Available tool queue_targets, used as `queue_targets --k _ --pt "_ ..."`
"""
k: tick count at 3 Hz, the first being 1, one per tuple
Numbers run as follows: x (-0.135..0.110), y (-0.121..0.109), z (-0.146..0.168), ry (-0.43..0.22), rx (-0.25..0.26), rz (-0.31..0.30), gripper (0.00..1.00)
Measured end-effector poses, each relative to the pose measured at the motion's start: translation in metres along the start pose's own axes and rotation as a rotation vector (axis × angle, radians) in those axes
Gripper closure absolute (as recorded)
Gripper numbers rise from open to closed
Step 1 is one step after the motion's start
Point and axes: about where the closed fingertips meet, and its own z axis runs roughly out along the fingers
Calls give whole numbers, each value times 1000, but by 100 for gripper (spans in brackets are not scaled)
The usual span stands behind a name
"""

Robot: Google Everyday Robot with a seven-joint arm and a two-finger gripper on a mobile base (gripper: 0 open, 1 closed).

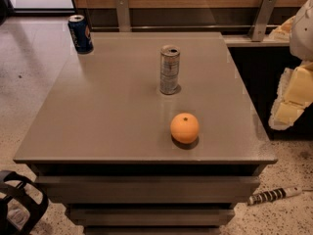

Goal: Move orange near pepsi can

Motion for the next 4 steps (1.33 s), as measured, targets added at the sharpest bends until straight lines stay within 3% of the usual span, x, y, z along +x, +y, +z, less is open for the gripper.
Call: queue_targets --k 2,3,4 --pt "1 -4 0 -31 -17 3 0" --pt "3 -2 22 -137 -71 4 0" --pt "-7 11 52 -310 -121 10 0"
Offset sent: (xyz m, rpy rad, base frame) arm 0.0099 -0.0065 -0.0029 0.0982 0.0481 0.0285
